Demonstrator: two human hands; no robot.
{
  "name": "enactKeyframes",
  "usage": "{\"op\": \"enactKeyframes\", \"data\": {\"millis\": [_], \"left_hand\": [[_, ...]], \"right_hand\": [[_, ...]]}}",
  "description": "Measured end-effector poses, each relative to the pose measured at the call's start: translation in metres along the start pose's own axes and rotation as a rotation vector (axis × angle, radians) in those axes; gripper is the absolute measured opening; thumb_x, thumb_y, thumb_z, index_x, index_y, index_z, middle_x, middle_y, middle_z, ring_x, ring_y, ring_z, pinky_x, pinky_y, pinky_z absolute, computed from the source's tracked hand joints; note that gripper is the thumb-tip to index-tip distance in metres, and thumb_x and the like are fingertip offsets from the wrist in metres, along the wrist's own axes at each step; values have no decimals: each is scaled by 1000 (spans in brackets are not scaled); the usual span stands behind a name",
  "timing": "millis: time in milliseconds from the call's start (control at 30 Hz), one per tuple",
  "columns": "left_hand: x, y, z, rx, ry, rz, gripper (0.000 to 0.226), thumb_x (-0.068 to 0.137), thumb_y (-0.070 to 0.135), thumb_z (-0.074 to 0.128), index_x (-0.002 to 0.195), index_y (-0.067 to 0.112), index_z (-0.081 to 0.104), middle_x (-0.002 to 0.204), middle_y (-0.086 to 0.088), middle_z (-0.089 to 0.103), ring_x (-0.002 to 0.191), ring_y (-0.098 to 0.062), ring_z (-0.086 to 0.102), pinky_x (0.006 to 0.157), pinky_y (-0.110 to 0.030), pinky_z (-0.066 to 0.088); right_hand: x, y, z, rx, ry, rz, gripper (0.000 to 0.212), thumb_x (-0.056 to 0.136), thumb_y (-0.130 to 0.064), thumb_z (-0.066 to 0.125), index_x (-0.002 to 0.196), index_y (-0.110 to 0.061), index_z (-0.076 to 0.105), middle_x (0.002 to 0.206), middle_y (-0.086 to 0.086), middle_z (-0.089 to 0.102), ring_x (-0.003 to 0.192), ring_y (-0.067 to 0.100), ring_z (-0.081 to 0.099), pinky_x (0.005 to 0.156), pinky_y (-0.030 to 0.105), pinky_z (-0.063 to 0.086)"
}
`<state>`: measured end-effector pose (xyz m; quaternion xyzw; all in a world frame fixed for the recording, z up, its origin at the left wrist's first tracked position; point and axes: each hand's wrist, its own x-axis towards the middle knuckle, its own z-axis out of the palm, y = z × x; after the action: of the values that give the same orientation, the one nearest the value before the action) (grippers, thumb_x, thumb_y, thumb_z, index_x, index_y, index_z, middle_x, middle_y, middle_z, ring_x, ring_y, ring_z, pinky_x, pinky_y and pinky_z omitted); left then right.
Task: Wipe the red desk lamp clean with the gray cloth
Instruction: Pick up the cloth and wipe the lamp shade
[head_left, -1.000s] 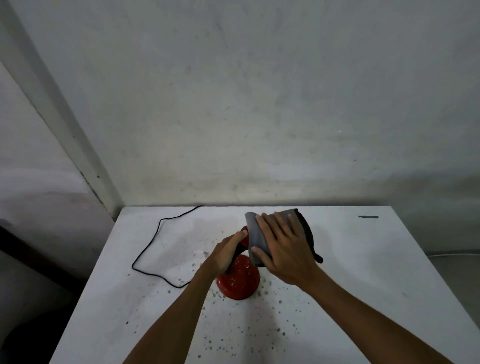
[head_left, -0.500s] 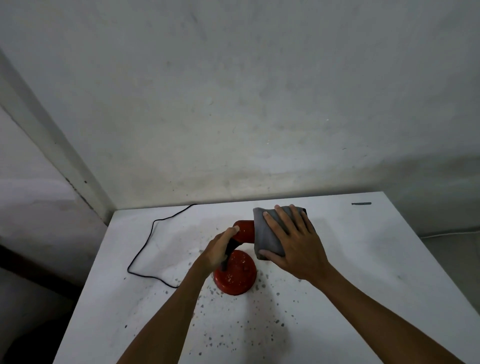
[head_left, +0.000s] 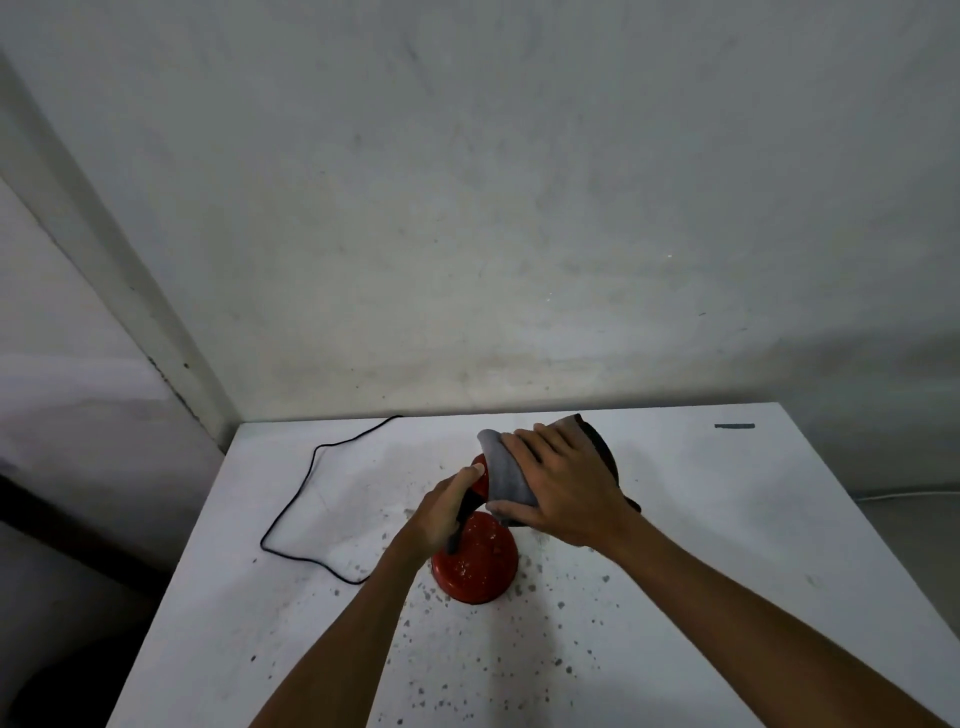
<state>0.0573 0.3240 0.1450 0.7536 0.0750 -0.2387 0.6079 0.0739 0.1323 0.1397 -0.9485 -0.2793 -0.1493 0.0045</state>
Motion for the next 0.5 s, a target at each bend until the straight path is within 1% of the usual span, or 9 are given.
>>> {"op": "enactKeyframes", "data": {"millis": [33, 67, 133, 200, 233, 300, 400, 467, 500], "left_hand": [[-1, 1, 0, 0, 0, 6, 29, 106, 40, 33, 98, 27, 57, 107, 4, 60, 95, -9, 54, 96, -36, 40], [-2, 1, -1, 3, -7, 6, 29, 106, 40, 33, 97, 27, 56, 105, 5, 59, 96, -10, 54, 97, -36, 40], [-3, 1, -1, -2, -32, -5, 25, 106, 41, 32, 106, 25, 51, 115, 5, 53, 106, -11, 49, 101, -36, 37], [-4, 0, -2, -13, -53, -5, 24, 105, 43, 32, 117, 26, 43, 121, 5, 47, 114, -11, 42, 105, -36, 34], [-4, 0, -2, -17, -58, -3, 24, 105, 44, 33, 119, 27, 42, 121, 5, 47, 115, -11, 42, 107, -36, 33], [-1, -1, -4, -5, -60, -12, 23, 104, 47, 34, 112, 29, 47, 121, 4, 49, 115, -11, 44, 110, -39, 34], [1, 0, -4, 5, -49, -24, 20, 104, 48, 35, 92, 37, 48, 115, 4, 51, 102, -10, 51, 104, -39, 36], [1, 2, -2, 7, -47, -33, 20, 104, 47, 35, 89, 39, 46, 112, 6, 51, 96, -6, 51, 99, -35, 36], [1, 3, -2, 7, -50, -35, 20, 104, 46, 34, 90, 38, 47, 111, 7, 50, 100, -8, 50, 99, -34, 36]], "right_hand": [[-4, -5, 4, -4, 30, 19, 91, 93, -82, 38, 138, -5, 58, 131, 13, 68, 119, 34, 63, 107, 53, 45], [-10, -9, 8, -4, 55, 40, 90, 94, -80, 41, 142, -5, 56, 136, 14, 66, 125, 35, 61, 110, 54, 43], [-23, -9, 16, -12, 93, 77, 90, 94, -78, 43, 147, -6, 52, 145, 16, 60, 136, 37, 56, 116, 57, 40], [-35, 0, 19, -26, 108, 96, 91, 93, -78, 45, 150, -7, 50, 151, 16, 55, 142, 38, 50, 117, 59, 38], [-39, 6, 18, -16, 108, 98, 92, 92, -79, 47, 151, -8, 49, 153, 16, 53, 144, 38, 47, 117, 59, 37], [-45, 21, 15, 39, 93, 90, 95, 90, -81, 49, 152, -9, 47, 155, 13, 50, 145, 36, 45, 119, 57, 35], [-42, 42, 3, 125, 8, 69, 95, 89, -83, 46, 154, -14, 43, 158, 7, 48, 146, 29, 44, 122, 47, 36], [-32, 52, -9, 237, -104, 91, 92, 88, -84, 46, 154, -19, 40, 157, 0, 47, 142, 21, 47, 116, 39, 42], [-26, 57, -14, 301, -173, 102, 89, 88, -84, 47, 153, -23, 40, 155, -4, 48, 138, 18, 49, 111, 35, 46]]}}
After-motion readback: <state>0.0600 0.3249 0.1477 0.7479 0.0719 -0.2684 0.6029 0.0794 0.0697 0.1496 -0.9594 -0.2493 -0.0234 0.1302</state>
